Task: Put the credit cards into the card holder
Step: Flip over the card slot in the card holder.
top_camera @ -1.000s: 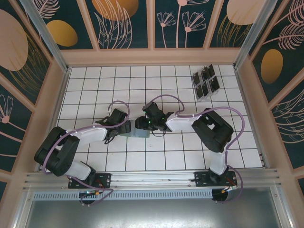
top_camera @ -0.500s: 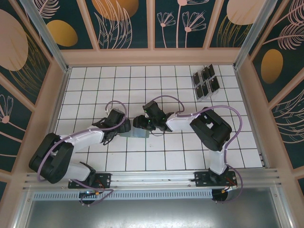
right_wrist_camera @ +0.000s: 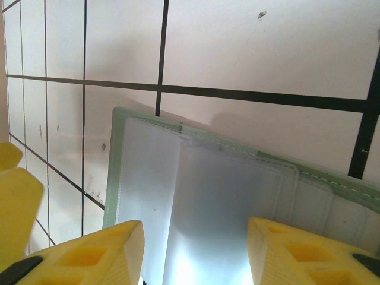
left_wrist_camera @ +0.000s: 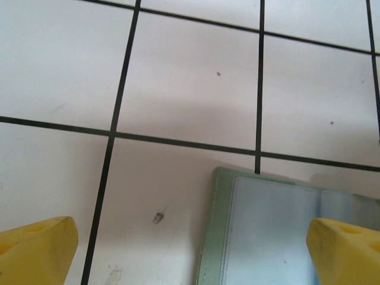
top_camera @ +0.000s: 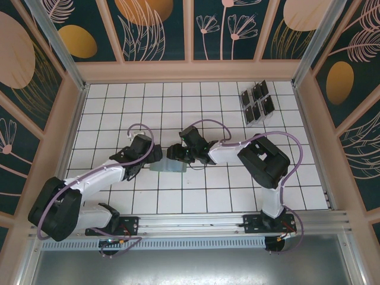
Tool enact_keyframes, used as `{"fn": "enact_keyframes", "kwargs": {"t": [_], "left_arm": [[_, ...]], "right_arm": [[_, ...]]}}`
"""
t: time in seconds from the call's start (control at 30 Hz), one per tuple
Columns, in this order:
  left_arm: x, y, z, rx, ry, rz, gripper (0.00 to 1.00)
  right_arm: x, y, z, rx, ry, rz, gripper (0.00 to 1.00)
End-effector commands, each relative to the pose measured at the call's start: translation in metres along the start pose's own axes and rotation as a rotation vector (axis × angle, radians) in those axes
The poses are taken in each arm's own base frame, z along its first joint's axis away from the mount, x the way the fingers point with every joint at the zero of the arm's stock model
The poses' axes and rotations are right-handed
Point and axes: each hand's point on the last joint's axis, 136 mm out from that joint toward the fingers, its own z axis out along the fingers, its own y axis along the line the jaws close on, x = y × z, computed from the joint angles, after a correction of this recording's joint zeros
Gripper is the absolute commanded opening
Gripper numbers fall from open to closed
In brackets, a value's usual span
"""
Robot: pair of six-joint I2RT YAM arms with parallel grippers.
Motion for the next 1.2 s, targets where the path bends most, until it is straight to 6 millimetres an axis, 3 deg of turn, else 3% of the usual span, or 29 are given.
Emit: {"fn": "enact_keyframes", "kwargs": {"t": [0.0,0.17,0.5,1.17], "left_arm": [[-0.014,0.000,-0.006,-0.025,-0.035,0.011,0.98],[-0.025,0.006,-0.001,-0.047,-0.034,0.020,0.99],[-0.026,0.014,0.011,0.015,0.001,-0.065,0.98],[-0.053,0.012,-0.011,0.089,-0.079,-0.172,0.98]], "right_arm": [[0.006,-0.019,-0.003,0.060,0.010,0.032,0.49],[0.004,-0.016,-0.006,0.057,0.004,0.033,0.49],[0.004,-0.001,-0.003,0.054,0.018,0.018,0.49],[-0.002,0.042,0.022,-0.020,0.048,-0.009,0.49]]}}
